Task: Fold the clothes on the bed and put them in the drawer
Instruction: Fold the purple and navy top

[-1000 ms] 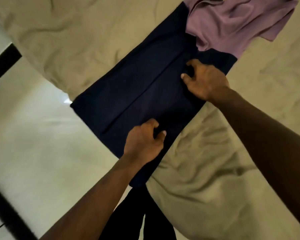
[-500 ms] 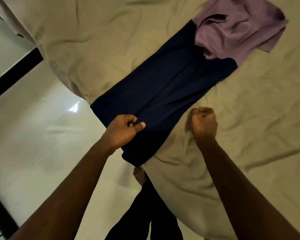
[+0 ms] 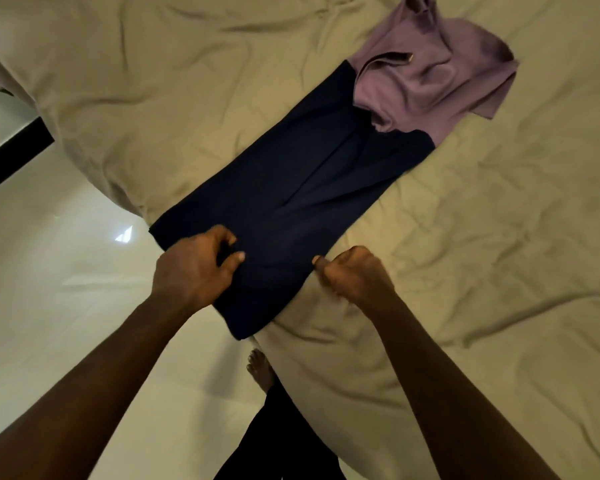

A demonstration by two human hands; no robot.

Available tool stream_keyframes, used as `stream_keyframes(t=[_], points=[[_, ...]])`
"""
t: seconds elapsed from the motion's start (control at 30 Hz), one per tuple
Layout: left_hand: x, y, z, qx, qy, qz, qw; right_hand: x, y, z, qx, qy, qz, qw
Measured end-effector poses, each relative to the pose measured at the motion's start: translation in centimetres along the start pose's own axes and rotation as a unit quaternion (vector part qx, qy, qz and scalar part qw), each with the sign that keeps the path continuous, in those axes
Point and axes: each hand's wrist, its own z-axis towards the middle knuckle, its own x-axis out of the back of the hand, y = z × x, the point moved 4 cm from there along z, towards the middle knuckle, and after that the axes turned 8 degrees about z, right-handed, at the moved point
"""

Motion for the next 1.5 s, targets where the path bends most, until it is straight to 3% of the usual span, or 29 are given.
stream_keyframes(t=[0.1,0.23,0.33,0.4,0.47,0.5,0.57,0.63,0.77,0.87,1.0,1.07,1.27,1.37,1.5], points=[[-0.1,0.8,1.3,0.035,-0.084,0.093,0.992,6.0,-3.2,1.6,0.097,0.151,0.012,0.984],[0.4,4.3,2.7,-0.026,-0.012,0.139,0.99,13.0,-9.9,6.0,0.222,0.28,-0.005,0.934],[-0.2,6.5,4.2,-0.031,-0.05,0.134,0.989,14.9,-15.1,10.2,0.195,0.248,-0.132,0.94],[-1.1,7.0,4.7,-0.032,-0.083,0.128,0.988,14.5,-16.9,11.9,0.147,0.206,-0.308,0.917],[-1.4,6.6,5.3,-0.039,-0.089,0.114,0.989,14.0,-17.9,12.8,0.138,0.186,-0.366,0.901],[-1.5,6.1,5.5,-0.042,-0.087,0.101,0.99,14.1,-18.2,13.6,0.139,0.184,-0.332,0.915],[-1.4,5.3,5.5,-0.052,-0.079,0.078,0.992,15.6,-18.0,15.5,0.134,0.214,-0.113,0.961],[-1.1,4.6,5.6,-0.059,-0.083,0.047,0.994,17.5,-17.7,17.8,0.149,0.257,0.075,0.952],[-0.4,3.8,6.0,-0.063,-0.125,0.041,0.989,17.0,-18.7,18.2,0.131,0.161,0.213,0.955],[-0.2,3.5,6.2,-0.039,-0.108,0.013,0.993,16.1,-18.6,17.9,0.184,0.145,0.224,0.946],[0.4,2.6,5.6,-0.027,0.015,-0.046,0.998,13.7,-15.2,13.9,0.291,0.309,0.1,0.9],[0.4,2.0,5.3,-0.028,0.02,-0.007,0.999,10.7,-12.1,11.0,0.29,0.323,0.088,0.896],[2.0,3.4,5.6,-0.088,0.024,0.196,0.976,4.1,-4.1,7.2,0.268,0.259,0.002,0.928],[3.8,7.3,8.2,-0.06,-0.025,0.021,0.998,6.4,-4.7,8.3,0.268,0.289,0.076,0.916],[5.5,16.6,16.6,-0.111,0.052,-0.147,0.981,12.9,-7.6,11.7,0.303,0.411,0.078,0.856]])
